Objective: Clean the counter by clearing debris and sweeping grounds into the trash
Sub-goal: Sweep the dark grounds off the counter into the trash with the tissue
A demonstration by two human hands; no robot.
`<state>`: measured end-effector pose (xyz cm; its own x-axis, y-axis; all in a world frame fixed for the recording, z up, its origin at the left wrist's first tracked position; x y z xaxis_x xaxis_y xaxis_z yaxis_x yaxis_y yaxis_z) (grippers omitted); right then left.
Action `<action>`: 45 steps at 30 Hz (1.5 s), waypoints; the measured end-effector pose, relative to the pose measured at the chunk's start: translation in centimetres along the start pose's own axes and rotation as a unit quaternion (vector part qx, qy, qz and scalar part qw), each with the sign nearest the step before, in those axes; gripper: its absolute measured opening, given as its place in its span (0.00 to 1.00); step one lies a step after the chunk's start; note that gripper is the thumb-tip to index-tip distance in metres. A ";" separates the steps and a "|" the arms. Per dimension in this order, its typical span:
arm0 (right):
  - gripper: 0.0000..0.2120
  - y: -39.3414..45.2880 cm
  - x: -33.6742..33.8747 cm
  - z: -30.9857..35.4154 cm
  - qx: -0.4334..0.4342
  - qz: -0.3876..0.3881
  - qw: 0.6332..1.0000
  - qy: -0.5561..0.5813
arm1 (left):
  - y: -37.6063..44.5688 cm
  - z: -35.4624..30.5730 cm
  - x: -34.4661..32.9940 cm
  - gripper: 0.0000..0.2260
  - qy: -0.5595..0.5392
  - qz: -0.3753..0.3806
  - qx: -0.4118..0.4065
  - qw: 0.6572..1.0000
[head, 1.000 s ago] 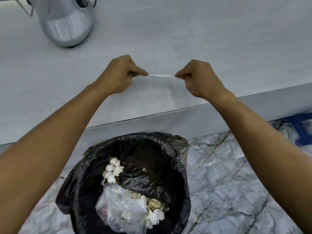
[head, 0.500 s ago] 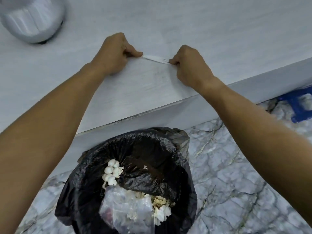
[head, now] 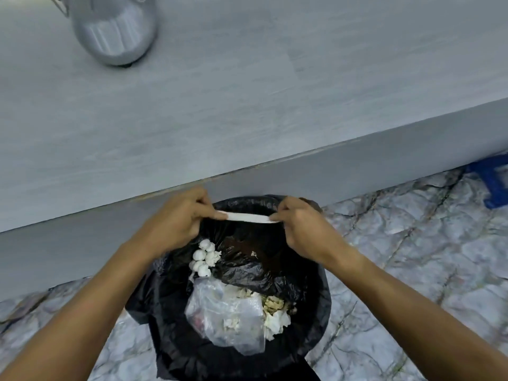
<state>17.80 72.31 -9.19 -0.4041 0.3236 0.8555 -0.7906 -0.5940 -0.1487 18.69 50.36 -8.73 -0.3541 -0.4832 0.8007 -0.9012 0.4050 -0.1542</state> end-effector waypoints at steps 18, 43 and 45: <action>0.15 19.6 15.4 -10.4 -0.083 -0.095 0.992 -0.018 | 22.9 3.5 11.2 0.18 0.032 -0.099 0.026 0.994; 0.16 4.2 4.7 -1.9 0.032 -0.012 0.999 0.024 | 2.4 -2.4 1.3 0.22 0.002 -0.039 -0.053 0.998; 0.13 6.7 8.0 -3.4 0.014 -0.066 0.997 0.049 | 6.1 -1.5 5.2 0.20 -0.014 -0.091 -0.024 0.995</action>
<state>7.71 73.36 -5.02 -0.3416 0.4700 0.8139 -0.8271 -0.5616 -0.0228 11.72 51.54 -4.66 -0.1933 -0.5724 0.7969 -0.9385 0.3448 0.0200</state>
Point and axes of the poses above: each hand's wrist, its own y-axis towards the middle knuckle, its own x-axis out of the back of the hand, z = x × y, the point moved 7 cm from there along y, towards the middle knuckle, and after that the axes turned 3 degrees about z, right-handed, at the moved point
